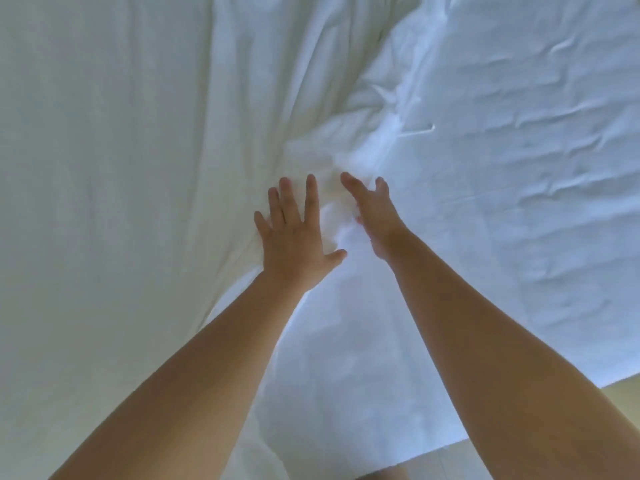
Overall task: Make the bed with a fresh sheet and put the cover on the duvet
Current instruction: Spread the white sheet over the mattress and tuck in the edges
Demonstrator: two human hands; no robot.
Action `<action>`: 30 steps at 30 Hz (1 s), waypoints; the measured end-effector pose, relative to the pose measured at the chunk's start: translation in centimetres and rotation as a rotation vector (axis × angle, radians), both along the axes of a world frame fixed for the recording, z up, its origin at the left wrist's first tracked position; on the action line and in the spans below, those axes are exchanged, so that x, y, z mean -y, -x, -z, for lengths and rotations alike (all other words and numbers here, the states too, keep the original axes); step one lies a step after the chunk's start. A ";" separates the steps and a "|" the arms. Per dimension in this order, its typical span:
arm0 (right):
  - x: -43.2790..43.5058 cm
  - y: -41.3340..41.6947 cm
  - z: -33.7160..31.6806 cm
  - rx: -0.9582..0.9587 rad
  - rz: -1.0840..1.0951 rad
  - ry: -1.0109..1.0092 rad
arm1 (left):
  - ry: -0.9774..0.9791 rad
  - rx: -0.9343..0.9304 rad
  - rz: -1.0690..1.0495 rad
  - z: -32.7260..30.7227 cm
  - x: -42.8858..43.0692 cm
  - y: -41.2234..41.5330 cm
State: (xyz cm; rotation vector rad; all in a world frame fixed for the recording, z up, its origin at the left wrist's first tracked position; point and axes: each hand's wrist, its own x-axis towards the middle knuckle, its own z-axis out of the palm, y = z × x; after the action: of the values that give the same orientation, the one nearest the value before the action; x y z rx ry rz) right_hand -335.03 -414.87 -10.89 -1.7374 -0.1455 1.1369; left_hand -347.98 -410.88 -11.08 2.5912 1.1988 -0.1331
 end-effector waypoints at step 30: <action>-40.2 -20.5 3.2 0.161 0.154 -0.154 | -0.094 -0.224 -0.168 4.8 -35.5 -17.2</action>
State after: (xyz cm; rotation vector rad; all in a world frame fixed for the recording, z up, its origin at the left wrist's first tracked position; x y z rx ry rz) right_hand -314.51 -374.71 -14.11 -1.6708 -0.1893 0.8516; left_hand -330.79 -375.35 -15.83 2.5936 1.5294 -0.3482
